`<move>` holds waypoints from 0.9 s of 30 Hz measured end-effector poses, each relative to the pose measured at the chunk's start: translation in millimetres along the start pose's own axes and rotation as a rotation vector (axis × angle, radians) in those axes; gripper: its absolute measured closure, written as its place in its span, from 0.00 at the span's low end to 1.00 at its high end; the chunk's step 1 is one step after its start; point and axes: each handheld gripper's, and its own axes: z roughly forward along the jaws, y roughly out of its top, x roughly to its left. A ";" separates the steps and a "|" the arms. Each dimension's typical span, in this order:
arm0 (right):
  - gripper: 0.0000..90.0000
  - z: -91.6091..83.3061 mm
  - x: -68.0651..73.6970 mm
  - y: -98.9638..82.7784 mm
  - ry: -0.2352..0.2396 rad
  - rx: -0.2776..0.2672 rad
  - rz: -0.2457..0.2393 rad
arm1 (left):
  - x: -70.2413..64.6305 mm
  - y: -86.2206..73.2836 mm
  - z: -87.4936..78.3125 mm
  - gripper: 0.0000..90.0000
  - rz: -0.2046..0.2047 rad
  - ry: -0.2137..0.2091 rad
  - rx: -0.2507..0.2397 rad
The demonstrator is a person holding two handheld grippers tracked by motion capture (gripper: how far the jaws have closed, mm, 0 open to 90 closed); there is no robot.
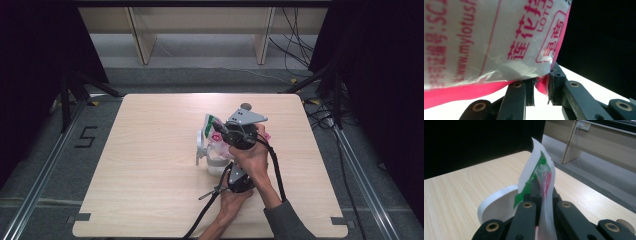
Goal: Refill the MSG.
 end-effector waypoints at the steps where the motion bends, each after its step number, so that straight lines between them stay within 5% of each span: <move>1: 0.99 0.3 0.7 0.1 -0.004 -0.007 0.001 | -0.1 0.0 -0.3 0.86 0.002 0.003 0.001; 7: 0.99 2.0 0.5 -0.2 -0.009 0.004 -0.028 | 1.0 0.0 -0.1 0.86 -0.005 0.003 0.002; 9: 0.99 1.8 1.4 -0.7 -0.013 -0.011 0.011 | 2.1 0.3 1.0 0.86 -0.007 -0.024 0.009; 10: 0.99 1.3 1.7 -0.6 -0.010 -0.009 0.011 | 1.7 0.4 0.0 0.86 -0.010 -0.001 0.006; 11: 0.99 1.6 1.3 -0.7 -0.014 -0.015 0.001 | 2.1 0.4 2.0 0.86 -0.006 -0.036 0.007; 13: 0.99 1.6 0.5 -0.6 -0.016 -0.001 -0.022 | 0.7 -0.3 0.6 0.86 -0.009 -0.002 0.002; 18: 0.99 1.0 3.6 -0.8 -0.009 -0.006 0.025 | 1.0 0.2 0.0 0.86 -0.005 0.001 0.001; 21: 0.99 2.7 1.1 -0.9 -0.002 0.002 -0.014 | 1.3 0.0 -0.1 0.86 -0.006 0.002 0.005; 27: 0.99 2.7 1.5 -0.7 -0.004 -0.008 -0.013 | 1.2 0.0 0.0 0.86 -0.004 0.005 0.002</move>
